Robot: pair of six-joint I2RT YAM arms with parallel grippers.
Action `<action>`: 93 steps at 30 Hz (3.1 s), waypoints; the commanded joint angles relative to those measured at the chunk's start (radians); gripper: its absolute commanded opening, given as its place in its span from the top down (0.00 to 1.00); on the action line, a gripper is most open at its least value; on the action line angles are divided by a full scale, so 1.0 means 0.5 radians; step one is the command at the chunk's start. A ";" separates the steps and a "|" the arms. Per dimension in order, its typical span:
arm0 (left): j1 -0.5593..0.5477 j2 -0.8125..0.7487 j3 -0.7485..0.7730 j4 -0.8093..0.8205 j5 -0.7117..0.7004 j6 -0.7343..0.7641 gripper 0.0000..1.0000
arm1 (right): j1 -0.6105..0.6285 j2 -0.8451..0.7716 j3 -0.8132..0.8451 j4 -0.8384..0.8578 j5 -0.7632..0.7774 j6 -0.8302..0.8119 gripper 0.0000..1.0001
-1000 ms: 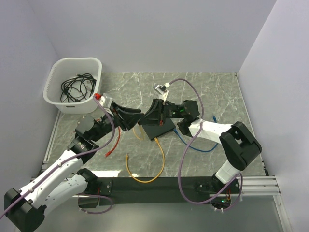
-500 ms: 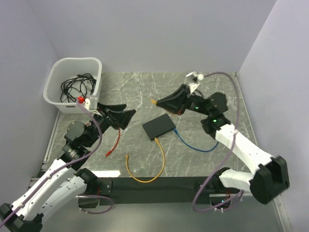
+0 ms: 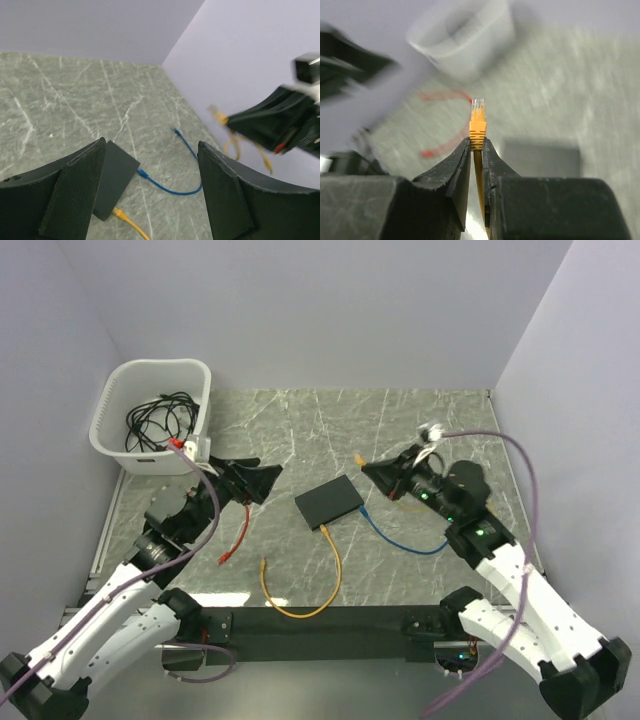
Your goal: Insert the plug into the switch port
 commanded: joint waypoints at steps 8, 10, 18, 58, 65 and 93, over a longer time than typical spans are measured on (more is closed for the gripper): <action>0.151 0.357 -0.075 0.307 0.050 -0.059 0.21 | 0.359 0.262 -0.385 -0.177 0.695 0.040 1.00; 0.212 0.467 -0.109 0.393 0.118 -0.111 0.21 | 0.436 0.323 -0.428 -0.171 0.762 0.068 1.00; 0.381 0.946 -0.112 0.811 0.419 -0.166 0.23 | 0.562 0.618 -0.547 -0.002 0.873 0.101 1.00; 0.412 2.415 0.078 1.787 1.155 -0.316 0.32 | 0.749 1.250 -0.330 0.268 1.263 0.273 1.00; 0.412 2.572 0.137 1.866 1.269 -0.369 0.34 | 0.811 1.284 -0.357 0.357 1.351 0.282 1.00; 0.348 2.811 0.358 1.695 1.600 -0.243 0.35 | 1.016 1.658 -0.495 0.937 1.793 0.338 1.00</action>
